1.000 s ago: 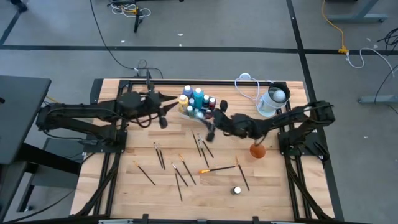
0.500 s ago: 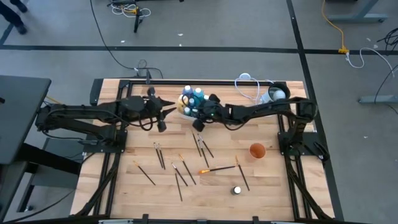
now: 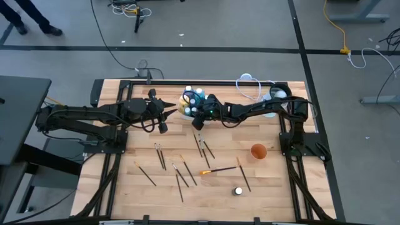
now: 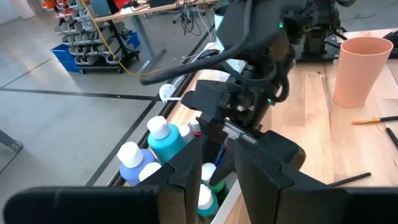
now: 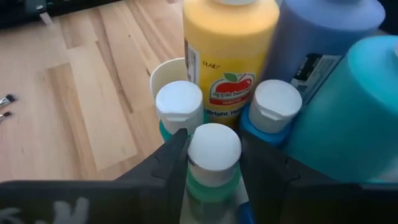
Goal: Pick & Place Paint Supplies
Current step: Put the green paint bottle into the white bin, then put the black paint bottle into the white bin
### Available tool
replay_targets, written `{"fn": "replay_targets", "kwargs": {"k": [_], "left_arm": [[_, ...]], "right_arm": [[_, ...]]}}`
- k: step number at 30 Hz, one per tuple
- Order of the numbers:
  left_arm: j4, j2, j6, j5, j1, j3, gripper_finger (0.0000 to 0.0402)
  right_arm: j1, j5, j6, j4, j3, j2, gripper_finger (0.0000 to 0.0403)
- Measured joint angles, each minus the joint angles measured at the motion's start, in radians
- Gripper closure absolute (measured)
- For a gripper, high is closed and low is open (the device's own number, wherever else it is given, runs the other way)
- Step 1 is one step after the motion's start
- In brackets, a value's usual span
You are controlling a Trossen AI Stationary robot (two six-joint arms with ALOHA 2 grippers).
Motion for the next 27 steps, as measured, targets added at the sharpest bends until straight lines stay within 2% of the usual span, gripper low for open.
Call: {"fn": "replay_targets", "kwargs": {"k": [13, 20, 27], "left_arm": [[-0.005, 0.000, -0.006, 0.000, 0.000, 0.000, 0.0299], [-0.011, 0.000, -0.028, 0.000, 0.000, 0.000, 0.0299], [-0.019, 0.000, -0.052, 0.008, 0.000, 0.000, 0.0299]], "right_arm": [[0.002, -0.017, -0.144, 0.020, -0.004, -0.007, 0.0232], [0.034, -0.017, -0.170, -0.009, -0.004, -0.099, 0.0222], [0.102, -0.015, -0.295, -0.120, -0.004, -0.261, 0.0233]]}}
